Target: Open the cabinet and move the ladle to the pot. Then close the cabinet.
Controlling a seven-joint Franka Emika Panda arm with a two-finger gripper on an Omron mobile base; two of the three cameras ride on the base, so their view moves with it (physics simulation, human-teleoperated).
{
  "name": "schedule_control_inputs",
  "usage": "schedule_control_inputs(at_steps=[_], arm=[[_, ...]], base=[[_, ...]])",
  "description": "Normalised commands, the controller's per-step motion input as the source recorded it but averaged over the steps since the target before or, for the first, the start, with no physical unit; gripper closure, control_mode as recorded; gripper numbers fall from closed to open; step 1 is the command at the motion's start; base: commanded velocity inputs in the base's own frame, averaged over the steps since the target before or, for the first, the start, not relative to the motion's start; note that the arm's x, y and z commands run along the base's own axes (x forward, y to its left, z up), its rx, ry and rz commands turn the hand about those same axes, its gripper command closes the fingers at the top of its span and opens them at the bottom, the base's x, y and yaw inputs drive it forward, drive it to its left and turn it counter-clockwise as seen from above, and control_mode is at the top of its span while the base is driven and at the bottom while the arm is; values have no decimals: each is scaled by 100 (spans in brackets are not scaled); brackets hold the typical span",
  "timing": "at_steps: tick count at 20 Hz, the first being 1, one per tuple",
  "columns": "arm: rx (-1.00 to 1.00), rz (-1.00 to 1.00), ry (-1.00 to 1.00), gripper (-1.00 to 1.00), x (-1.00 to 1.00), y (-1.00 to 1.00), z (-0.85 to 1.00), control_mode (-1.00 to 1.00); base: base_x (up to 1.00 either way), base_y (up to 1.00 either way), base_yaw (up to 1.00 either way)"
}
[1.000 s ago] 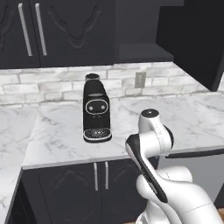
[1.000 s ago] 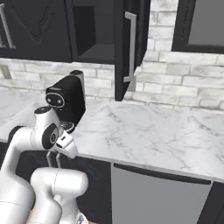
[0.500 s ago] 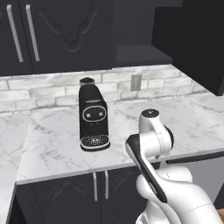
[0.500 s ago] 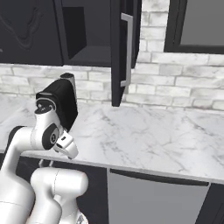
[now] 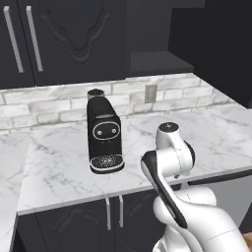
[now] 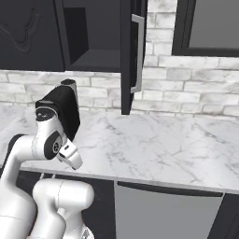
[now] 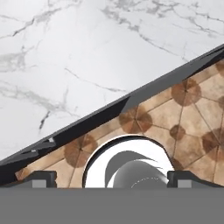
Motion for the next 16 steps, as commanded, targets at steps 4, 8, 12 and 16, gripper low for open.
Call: schedule_control_inputs(at_steps=[4,8,12,16], arm=[[4,-5,-21,-100,-35,-13,0,-100],[8,-7,-29,-100,-42,-19,0,-100],[14,-7,-36,-100,-49,-24,4,-100],[16,-5,-38,-100,-66,-28,9,-100]], base=[[0,0,0],[0,0,0],[0,0,0],[0,0,0]])
